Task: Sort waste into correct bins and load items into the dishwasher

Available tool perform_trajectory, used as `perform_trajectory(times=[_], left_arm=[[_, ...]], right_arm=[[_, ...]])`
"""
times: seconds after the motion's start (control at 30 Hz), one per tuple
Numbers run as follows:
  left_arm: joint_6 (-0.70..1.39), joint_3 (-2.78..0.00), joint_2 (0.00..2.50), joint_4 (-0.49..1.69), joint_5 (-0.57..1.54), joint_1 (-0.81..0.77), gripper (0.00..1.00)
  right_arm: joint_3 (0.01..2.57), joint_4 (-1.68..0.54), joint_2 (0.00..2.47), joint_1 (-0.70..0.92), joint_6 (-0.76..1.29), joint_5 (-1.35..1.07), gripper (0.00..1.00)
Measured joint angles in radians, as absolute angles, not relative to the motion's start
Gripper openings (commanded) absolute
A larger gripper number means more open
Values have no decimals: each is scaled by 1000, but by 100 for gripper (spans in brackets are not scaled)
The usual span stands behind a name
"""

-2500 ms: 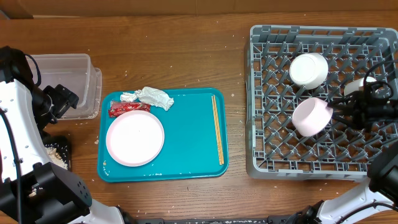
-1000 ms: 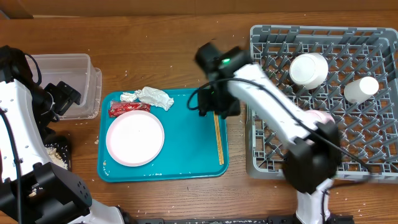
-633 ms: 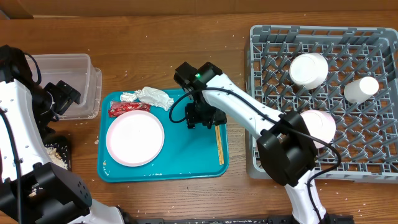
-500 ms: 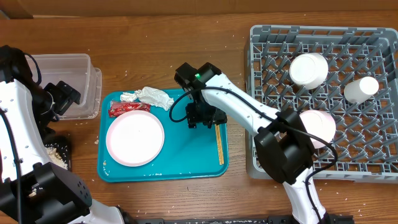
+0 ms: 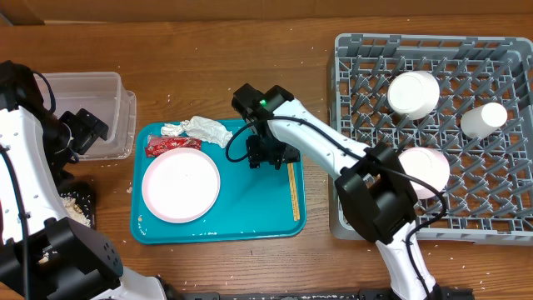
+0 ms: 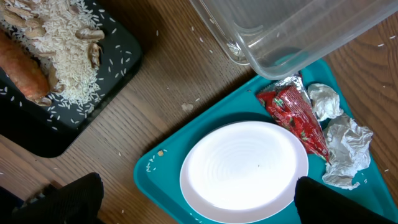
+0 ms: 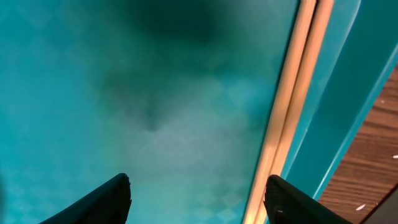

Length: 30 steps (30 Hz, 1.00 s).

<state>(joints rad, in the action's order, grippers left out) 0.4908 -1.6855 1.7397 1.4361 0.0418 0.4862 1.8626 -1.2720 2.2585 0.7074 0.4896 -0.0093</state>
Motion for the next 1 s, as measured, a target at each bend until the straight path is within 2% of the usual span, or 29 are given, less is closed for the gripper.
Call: perform_trajectory(times=[1.0], left_arm=[[491,-1686,1740,1436,41,486,100]], right_arm=[[1863,-1226,2299,706,471,47,75]])
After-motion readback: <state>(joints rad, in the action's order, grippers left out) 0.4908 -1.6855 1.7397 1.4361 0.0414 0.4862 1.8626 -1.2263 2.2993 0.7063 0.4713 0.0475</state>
